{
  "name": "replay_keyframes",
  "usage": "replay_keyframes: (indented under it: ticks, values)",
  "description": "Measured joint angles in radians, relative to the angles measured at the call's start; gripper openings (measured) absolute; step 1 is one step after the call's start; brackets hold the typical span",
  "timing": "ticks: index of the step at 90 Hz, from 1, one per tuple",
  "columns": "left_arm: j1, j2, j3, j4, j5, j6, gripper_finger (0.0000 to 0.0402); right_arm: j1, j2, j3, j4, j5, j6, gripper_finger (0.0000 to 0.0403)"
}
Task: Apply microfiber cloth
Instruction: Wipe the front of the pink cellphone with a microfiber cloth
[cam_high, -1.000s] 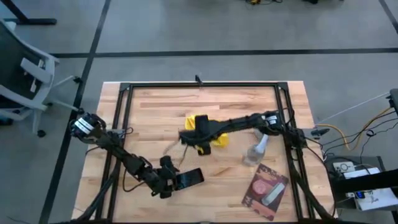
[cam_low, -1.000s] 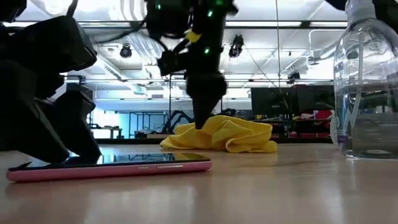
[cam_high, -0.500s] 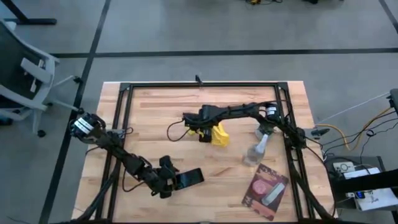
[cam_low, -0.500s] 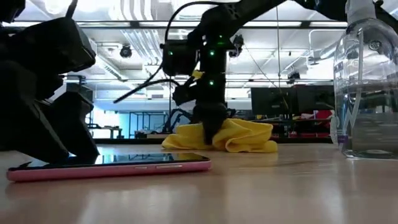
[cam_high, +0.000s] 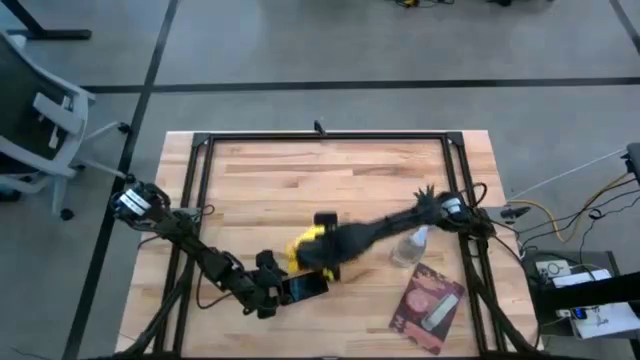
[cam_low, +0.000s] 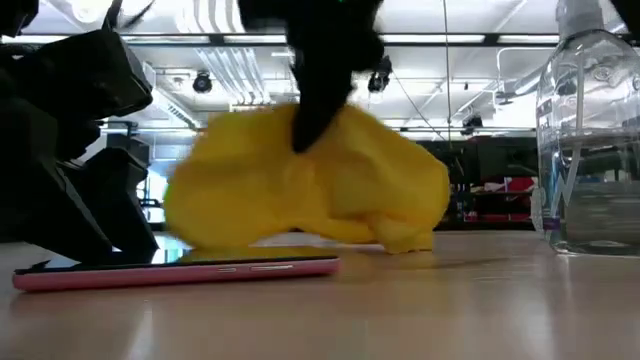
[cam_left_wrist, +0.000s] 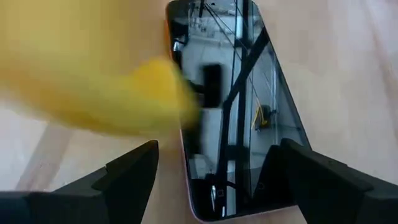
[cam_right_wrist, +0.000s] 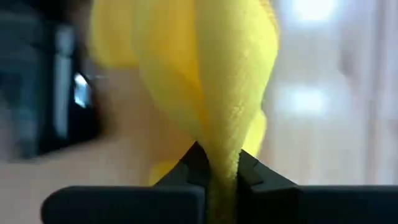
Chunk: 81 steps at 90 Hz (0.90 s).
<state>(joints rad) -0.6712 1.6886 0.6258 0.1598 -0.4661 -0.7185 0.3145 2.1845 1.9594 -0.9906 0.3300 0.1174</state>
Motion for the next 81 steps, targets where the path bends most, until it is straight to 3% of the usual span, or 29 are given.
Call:
replay_keyframes:
  ticks: [18,41,57,81]
  values:
    - [0.000,0.000,-0.002,0.013,-0.014,-0.001,0.0314,0.098,0.037,-0.038,0.210,-0.018,0.045,0.0001]
    - [0.001,0.001,-0.002,0.015,-0.016,-0.025,0.0314,0.096,0.160,-0.053,0.395,-0.102,0.105,0.0001]
    - [-0.002,0.001,-0.002,0.015,-0.017,-0.034,0.0313,0.087,0.187,-0.053,0.383,-0.089,0.223,0.0000]
    - [-0.011,0.001,-0.001,0.016,-0.021,-0.041,0.0313,0.115,0.164,-0.053,0.192,0.055,0.420,0.0000]
